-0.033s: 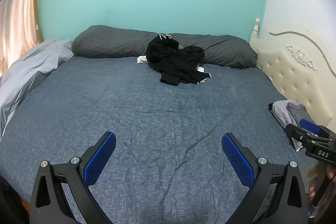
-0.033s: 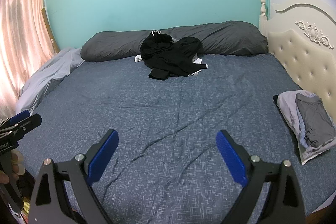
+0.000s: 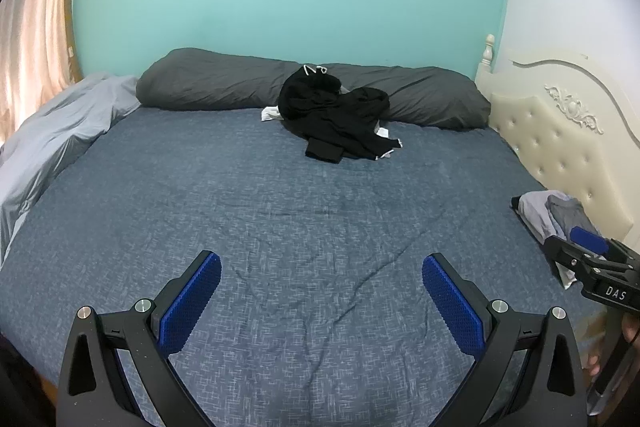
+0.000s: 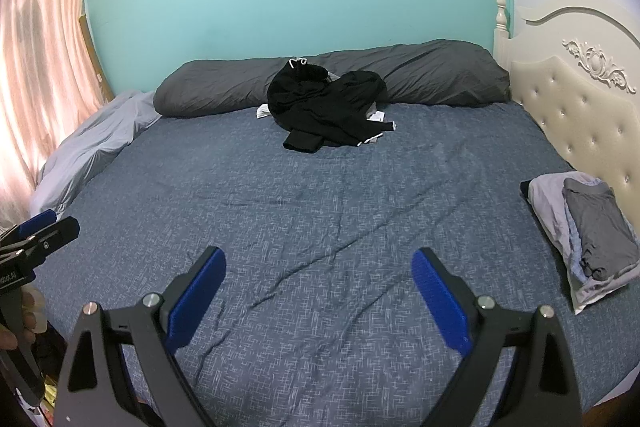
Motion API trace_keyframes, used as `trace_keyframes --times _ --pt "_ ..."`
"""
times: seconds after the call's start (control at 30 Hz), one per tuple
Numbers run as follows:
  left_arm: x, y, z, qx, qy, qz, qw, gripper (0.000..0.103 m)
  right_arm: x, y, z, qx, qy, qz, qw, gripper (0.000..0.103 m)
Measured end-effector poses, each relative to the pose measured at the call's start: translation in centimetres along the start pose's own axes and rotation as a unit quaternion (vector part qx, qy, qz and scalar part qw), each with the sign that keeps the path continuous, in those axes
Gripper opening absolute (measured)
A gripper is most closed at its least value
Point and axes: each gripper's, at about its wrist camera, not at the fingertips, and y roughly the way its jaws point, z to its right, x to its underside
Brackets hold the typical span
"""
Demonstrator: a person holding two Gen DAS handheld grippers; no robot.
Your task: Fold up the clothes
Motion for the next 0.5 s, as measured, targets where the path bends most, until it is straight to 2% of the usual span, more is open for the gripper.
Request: trace_keyframes --times 0.5 --pt "-0.06 -0.02 -0.26 0.001 -0.002 -0.002 1.0000 0.103 -0.02 -0.16 -0.18 0.000 0.001 0.002 1.000 0.095"
